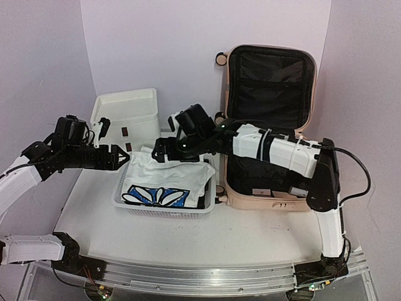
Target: Open, take out, and arrange the luggage
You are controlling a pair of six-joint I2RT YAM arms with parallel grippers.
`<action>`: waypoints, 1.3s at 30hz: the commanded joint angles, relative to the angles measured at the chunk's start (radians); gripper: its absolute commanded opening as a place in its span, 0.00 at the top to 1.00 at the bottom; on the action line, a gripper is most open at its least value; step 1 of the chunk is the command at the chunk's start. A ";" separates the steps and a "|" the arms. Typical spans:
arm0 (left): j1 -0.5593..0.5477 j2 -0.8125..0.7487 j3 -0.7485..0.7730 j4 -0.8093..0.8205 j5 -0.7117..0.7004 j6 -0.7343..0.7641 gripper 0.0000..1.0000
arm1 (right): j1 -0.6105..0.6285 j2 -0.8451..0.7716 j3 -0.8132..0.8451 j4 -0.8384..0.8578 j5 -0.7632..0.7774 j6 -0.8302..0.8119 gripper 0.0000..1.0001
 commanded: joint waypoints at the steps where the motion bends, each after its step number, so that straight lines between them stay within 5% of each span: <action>1: 0.002 0.036 -0.003 0.138 0.100 -0.048 0.15 | -0.031 -0.157 -0.153 -0.009 -0.058 -0.149 0.02; 11: -0.012 0.274 0.073 0.239 0.315 -0.108 0.31 | -0.176 -0.350 -0.505 0.047 -0.319 -0.113 0.02; 15: -0.019 0.356 0.111 0.272 0.323 -0.115 0.35 | -0.206 -0.349 -0.512 0.088 -0.377 -0.088 0.18; 21: -0.015 0.460 0.207 0.280 0.186 -0.056 0.39 | -0.248 -0.275 -0.446 0.120 -0.408 -0.079 0.43; 28: 0.011 0.624 0.217 0.283 -0.024 0.003 0.41 | -0.250 -0.140 -0.400 0.130 -0.366 -0.093 0.51; 39: 0.014 0.638 0.159 0.182 -0.172 0.051 0.26 | -0.202 -0.066 -0.343 0.042 -0.317 -0.094 0.46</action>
